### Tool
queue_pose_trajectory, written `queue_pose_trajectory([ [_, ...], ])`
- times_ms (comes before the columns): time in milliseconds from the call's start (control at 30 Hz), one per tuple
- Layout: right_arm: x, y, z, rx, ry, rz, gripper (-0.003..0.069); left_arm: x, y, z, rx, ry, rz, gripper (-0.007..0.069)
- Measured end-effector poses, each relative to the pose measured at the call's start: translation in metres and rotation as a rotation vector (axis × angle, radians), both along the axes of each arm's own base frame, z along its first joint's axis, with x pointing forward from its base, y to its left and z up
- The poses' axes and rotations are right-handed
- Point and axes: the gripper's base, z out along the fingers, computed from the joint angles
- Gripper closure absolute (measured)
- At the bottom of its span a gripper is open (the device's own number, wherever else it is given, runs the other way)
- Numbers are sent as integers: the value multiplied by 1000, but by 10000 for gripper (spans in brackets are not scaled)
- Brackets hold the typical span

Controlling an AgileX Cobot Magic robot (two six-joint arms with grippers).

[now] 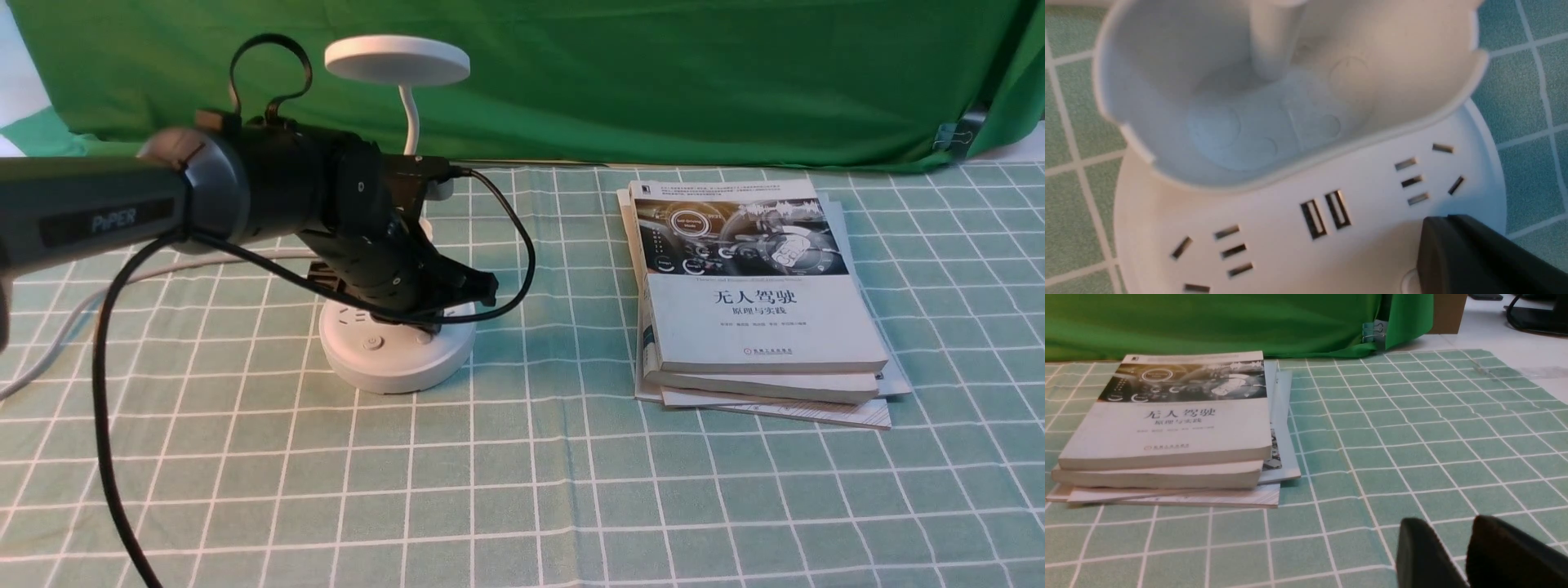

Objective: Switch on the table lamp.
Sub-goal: 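Press the power button on the lamp base to turn the lamp on with the left gripper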

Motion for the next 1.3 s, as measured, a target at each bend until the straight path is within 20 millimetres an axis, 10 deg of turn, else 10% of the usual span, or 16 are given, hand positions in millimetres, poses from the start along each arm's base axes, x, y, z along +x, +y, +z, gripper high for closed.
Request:
queue_pose_trajectory([
  [1300, 0, 0, 0, 0, 0, 0, 421, 1, -1, -15, 29, 80, -14, 623],
])
